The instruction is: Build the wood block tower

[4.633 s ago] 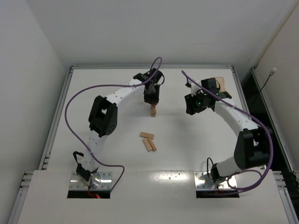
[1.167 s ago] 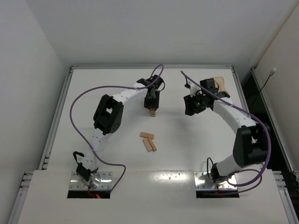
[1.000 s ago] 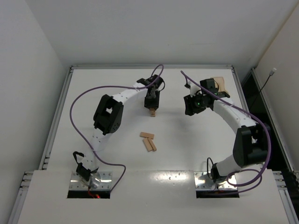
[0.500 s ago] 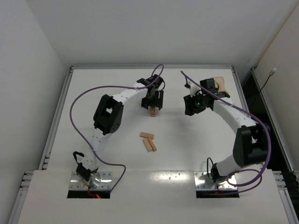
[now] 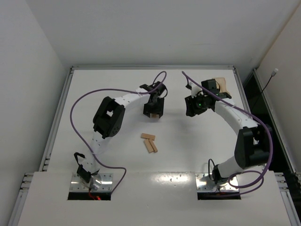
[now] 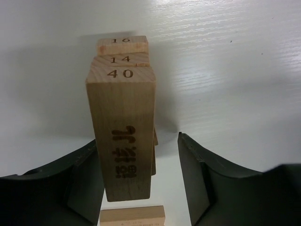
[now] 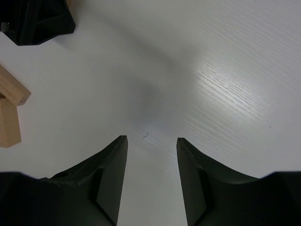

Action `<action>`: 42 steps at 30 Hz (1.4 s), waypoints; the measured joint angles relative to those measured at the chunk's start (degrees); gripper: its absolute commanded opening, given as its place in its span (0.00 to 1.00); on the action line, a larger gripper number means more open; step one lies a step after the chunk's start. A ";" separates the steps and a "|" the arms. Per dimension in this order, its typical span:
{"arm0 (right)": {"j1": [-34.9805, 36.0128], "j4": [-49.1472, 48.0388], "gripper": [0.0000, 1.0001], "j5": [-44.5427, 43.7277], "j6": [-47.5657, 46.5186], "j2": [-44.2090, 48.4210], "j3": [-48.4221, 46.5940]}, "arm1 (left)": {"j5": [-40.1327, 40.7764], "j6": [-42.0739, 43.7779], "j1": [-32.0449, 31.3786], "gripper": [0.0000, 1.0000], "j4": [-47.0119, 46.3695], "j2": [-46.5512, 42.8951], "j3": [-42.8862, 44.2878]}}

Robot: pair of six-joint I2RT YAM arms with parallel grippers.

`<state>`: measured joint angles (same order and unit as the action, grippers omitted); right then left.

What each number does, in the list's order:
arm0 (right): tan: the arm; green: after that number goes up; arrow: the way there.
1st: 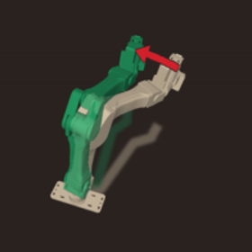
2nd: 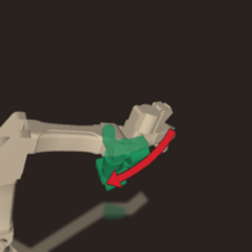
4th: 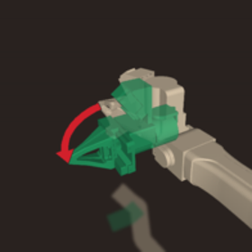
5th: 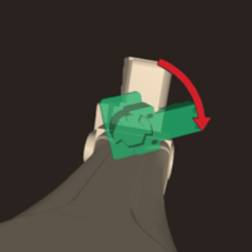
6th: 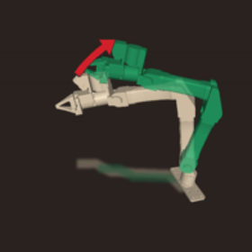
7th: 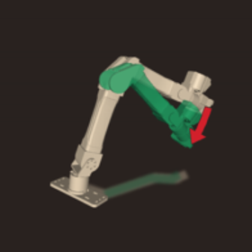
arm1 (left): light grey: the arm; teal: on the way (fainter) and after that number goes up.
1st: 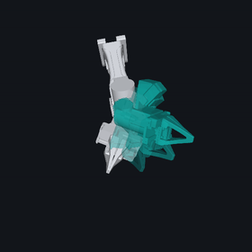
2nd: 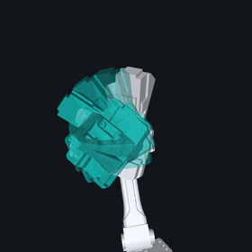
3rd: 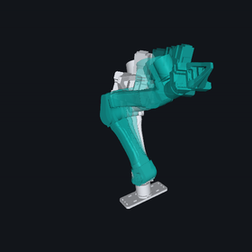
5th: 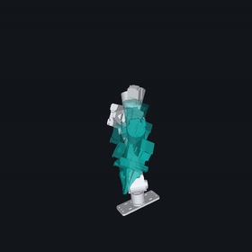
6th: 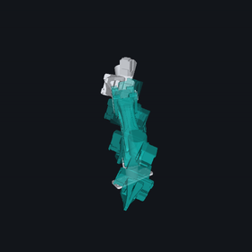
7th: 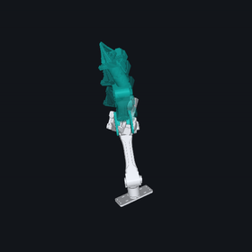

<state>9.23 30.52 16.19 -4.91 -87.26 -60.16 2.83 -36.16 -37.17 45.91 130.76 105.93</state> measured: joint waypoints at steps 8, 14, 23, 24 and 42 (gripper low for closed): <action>0.00 0.00 0.43 0.15 0.00 0.00 0.00 | -0.22 -0.31 -0.37 0.46 -0.13 -0.02 -0.09; 0.00 0.00 0.43 0.17 0.00 0.00 0.00 | -0.28 -0.07 -0.37 0.41 -0.15 -0.02 -0.02; 0.00 0.00 0.43 0.20 0.00 0.00 0.00 | -0.28 0.11 -0.37 0.36 -0.15 -0.02 -0.02; 0.00 0.00 0.43 0.20 0.00 0.00 0.00 | -0.28 0.11 -0.37 0.36 -0.15 -0.02 -0.02; 0.39 -0.02 0.42 0.22 0.00 0.00 0.00 | 0.55 0.81 -0.39 0.77 -0.09 -1.01 0.04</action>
<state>9.63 30.50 16.40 -4.91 -87.26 -60.16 3.38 -35.35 -37.56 45.82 129.75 105.97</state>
